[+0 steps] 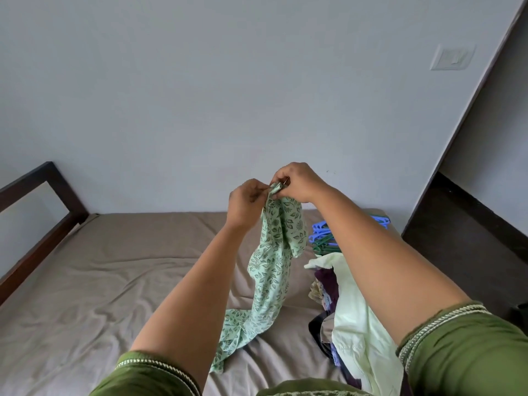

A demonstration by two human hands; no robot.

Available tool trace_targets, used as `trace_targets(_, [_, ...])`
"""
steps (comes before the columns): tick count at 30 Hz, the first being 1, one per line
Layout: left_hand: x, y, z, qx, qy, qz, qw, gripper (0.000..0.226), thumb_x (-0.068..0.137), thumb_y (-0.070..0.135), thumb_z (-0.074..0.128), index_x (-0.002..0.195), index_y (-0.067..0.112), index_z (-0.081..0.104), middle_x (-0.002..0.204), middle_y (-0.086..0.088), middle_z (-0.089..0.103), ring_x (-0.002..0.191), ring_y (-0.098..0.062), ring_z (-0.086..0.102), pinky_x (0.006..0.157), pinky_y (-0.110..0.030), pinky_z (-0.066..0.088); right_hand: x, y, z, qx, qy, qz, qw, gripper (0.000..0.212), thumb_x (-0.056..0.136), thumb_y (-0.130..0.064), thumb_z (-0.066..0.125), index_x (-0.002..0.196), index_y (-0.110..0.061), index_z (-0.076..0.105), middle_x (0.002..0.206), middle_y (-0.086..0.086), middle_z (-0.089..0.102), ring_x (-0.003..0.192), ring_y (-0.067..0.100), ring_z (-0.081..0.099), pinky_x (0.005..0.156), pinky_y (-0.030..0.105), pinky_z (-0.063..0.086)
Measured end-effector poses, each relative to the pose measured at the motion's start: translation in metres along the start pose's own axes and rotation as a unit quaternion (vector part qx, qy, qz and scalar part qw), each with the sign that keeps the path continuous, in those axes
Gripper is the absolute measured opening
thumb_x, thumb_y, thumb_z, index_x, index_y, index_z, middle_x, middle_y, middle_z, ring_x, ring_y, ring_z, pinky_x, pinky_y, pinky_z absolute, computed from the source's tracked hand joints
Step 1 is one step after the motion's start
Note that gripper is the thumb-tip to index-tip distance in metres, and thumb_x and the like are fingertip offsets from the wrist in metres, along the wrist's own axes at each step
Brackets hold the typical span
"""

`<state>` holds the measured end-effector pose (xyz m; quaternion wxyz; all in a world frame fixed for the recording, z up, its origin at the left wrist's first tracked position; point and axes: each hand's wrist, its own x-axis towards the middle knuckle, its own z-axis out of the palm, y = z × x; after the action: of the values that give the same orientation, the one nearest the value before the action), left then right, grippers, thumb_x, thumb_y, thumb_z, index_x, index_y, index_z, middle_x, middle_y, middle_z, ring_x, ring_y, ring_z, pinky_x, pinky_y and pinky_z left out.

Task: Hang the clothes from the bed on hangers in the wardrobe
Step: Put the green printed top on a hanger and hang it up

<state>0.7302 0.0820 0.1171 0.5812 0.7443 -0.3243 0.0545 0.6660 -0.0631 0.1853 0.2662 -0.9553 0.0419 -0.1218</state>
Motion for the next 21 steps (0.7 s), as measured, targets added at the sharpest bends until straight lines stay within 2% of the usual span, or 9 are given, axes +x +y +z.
trace_targets(3, [-0.004, 0.003, 0.002, -0.031, -0.044, 0.009, 0.999, 0.028, 0.093, 0.028, 0.063, 0.1, 0.011, 0.042, 0.077, 0.004, 0.06, 0.062, -0.004, 0.054, 0.059, -0.024, 0.045, 0.008, -0.006, -0.01, 0.017, 0.039, -0.012, 0.999, 0.018, 0.075, -0.01, 0.079, 0.092, -0.012, 0.075, 0.089, -0.003, 0.066, 0.082, 0.01, 0.059, 0.061, 0.006, 0.038])
trace_targets(6, [-0.008, 0.001, 0.001, 0.026, -0.096, 0.047, 0.994, 0.036, 0.088, 0.036, 0.069, 0.097, 0.013, 0.042, 0.072, 0.007, 0.054, 0.06, -0.01, 0.051, 0.06, -0.033, 0.049, 0.02, -0.011, -0.032, 0.041, 0.127, -0.035, 0.99, 0.016, 0.076, -0.008, 0.078, 0.092, -0.008, 0.074, 0.089, -0.001, 0.068, 0.078, 0.009, 0.057, 0.063, -0.002, 0.035])
trace_targets(9, [-0.002, -0.001, -0.003, 0.052, -0.092, 0.03, 0.994, 0.039, 0.086, 0.039, 0.07, 0.1, 0.018, 0.04, 0.082, 0.0, 0.064, 0.071, -0.019, 0.062, 0.066, -0.043, 0.055, 0.03, -0.012, -0.058, 0.054, 0.212, -0.049, 0.975, 0.015, 0.08, -0.011, 0.076, 0.093, -0.007, 0.072, 0.092, 0.001, 0.067, 0.08, 0.01, 0.055, 0.067, 0.006, 0.036])
trace_targets(11, [0.003, -0.003, -0.008, 0.078, -0.086, 0.013, 0.993, 0.043, 0.084, 0.045, 0.071, 0.1, 0.021, 0.039, 0.084, 0.001, 0.066, 0.072, -0.018, 0.063, 0.065, -0.04, 0.055, 0.036, -0.01, -0.071, 0.076, 0.252, -0.042, 0.964, 0.015, 0.081, -0.012, 0.074, 0.095, -0.007, 0.071, 0.096, 0.001, 0.066, 0.084, 0.011, 0.056, 0.072, 0.015, 0.039])
trace_targets(14, [0.003, -0.01, -0.014, 0.174, -0.119, 0.03, 0.977, 0.037, 0.084, 0.045, 0.071, 0.105, 0.027, 0.046, 0.09, 0.008, 0.065, 0.078, -0.013, 0.063, 0.071, -0.033, 0.053, 0.041, -0.007, -0.081, 0.09, 0.276, -0.034, 0.956, 0.014, 0.082, -0.011, 0.073, 0.096, -0.007, 0.069, 0.096, 0.001, 0.064, 0.085, 0.013, 0.056, 0.074, 0.018, 0.042])
trace_targets(17, [-0.002, -0.019, -0.012, 0.231, -0.148, 0.065, 0.959, 0.025, 0.085, 0.038, 0.071, 0.101, 0.024, 0.059, 0.095, 0.006, 0.061, 0.086, -0.015, 0.058, 0.081, -0.033, 0.049, 0.044, -0.002, -0.079, 0.096, 0.288, -0.021, 0.953, 0.013, 0.083, -0.009, 0.072, 0.095, -0.007, 0.069, 0.096, 0.003, 0.066, 0.083, 0.013, 0.057, 0.069, 0.01, 0.04])
trace_targets(19, [-0.005, -0.023, -0.009, 0.233, -0.189, 0.032, 0.954, 0.023, 0.086, 0.042, 0.068, 0.095, 0.021, 0.064, 0.095, 0.004, 0.062, 0.086, -0.015, 0.057, 0.081, -0.03, 0.046, 0.045, 0.003, -0.072, 0.092, 0.303, -0.017, 0.948, 0.012, 0.083, -0.007, 0.072, 0.095, -0.006, 0.07, 0.095, 0.004, 0.066, 0.083, 0.013, 0.056, 0.064, 0.001, 0.035])
trace_targets(21, [-0.01, -0.034, -0.007, 0.277, -0.269, -0.03, 0.922, 0.027, 0.09, 0.044, 0.062, 0.095, 0.017, 0.065, 0.093, 0.001, 0.064, 0.084, -0.015, 0.059, 0.078, -0.028, 0.044, 0.046, 0.006, -0.067, 0.098, 0.313, -0.016, 0.945, 0.011, 0.083, -0.006, 0.072, 0.094, -0.003, 0.07, 0.093, 0.004, 0.066, 0.082, 0.013, 0.056, 0.064, 0.003, 0.036])
